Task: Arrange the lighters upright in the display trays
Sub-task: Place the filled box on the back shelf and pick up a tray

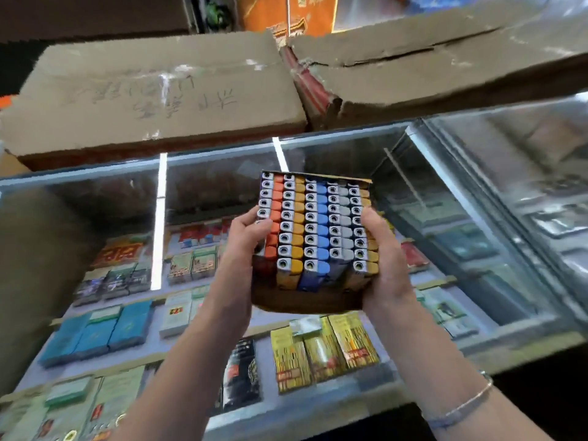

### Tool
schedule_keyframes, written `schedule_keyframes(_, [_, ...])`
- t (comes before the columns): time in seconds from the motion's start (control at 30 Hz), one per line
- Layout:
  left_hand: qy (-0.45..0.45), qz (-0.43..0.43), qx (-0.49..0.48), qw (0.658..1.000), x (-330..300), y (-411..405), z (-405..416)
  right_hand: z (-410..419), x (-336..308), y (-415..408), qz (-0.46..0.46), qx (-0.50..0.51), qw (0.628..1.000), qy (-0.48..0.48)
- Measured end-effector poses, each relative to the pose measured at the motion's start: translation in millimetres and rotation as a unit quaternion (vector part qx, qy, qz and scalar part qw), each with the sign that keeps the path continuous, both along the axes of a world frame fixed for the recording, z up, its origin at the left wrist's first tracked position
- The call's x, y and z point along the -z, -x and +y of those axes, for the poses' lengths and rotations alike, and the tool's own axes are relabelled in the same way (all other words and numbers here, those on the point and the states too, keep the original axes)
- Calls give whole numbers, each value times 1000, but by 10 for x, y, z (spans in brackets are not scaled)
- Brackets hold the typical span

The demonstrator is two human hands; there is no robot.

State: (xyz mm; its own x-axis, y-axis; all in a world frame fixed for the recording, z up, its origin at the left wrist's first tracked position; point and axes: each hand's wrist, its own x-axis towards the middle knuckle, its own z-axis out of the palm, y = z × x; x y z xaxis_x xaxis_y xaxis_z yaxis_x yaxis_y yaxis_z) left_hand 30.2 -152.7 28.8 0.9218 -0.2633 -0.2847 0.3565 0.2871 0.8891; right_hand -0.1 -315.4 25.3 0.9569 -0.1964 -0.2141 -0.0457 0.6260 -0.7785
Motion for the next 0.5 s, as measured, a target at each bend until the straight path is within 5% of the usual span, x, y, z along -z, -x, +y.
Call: schedule_keyframes(0.5, [-47, -30, 299, 952, 34, 697, -2512, -2035, 78, 1714, 62, 324, 943, 29])
